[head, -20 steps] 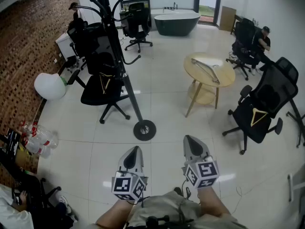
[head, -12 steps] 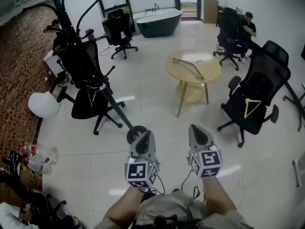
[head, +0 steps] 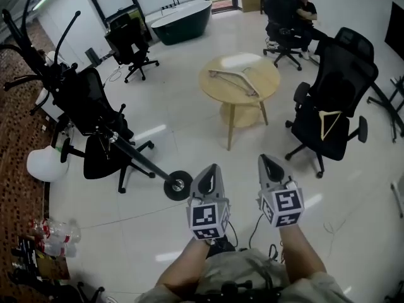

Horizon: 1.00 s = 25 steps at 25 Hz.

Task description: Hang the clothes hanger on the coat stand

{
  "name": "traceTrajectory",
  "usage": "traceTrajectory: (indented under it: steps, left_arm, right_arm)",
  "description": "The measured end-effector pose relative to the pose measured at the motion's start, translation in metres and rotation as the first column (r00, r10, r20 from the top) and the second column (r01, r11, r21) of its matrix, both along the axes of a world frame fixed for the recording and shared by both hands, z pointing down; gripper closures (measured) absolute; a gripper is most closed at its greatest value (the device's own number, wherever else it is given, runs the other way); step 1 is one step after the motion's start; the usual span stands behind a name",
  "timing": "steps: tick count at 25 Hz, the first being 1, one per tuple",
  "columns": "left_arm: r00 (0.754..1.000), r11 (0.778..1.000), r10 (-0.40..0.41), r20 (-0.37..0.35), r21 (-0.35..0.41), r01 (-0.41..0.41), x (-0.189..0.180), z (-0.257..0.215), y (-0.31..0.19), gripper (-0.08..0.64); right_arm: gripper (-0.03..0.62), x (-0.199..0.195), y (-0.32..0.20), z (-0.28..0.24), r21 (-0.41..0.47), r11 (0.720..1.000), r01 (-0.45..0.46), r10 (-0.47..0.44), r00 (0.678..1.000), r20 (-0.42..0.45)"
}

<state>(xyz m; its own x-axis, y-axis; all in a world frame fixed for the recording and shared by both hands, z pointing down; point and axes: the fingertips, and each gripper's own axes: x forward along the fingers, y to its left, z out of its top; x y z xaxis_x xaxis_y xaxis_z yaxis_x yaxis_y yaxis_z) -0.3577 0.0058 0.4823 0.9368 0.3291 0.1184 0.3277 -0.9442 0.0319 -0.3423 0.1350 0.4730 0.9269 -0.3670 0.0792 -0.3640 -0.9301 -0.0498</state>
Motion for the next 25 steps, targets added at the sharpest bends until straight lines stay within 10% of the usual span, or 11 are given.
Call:
traceTrajectory:
  steps: [12, 25]
  left_arm:
    - [0.995, 0.995, 0.089, 0.055, -0.053, -0.086, 0.244, 0.009, 0.039, 0.471]
    - [0.986, 0.992, -0.118, 0.115, 0.069, 0.11, 0.539, 0.054, 0.141, 0.477]
  right_arm:
    - [0.557, 0.229, 0.024, 0.001, -0.059, 0.998, -0.029, 0.032, 0.998, 0.052]
    - [0.515, 0.574, 0.131, 0.068, -0.035, 0.982, 0.187, -0.181, 0.975, 0.129]
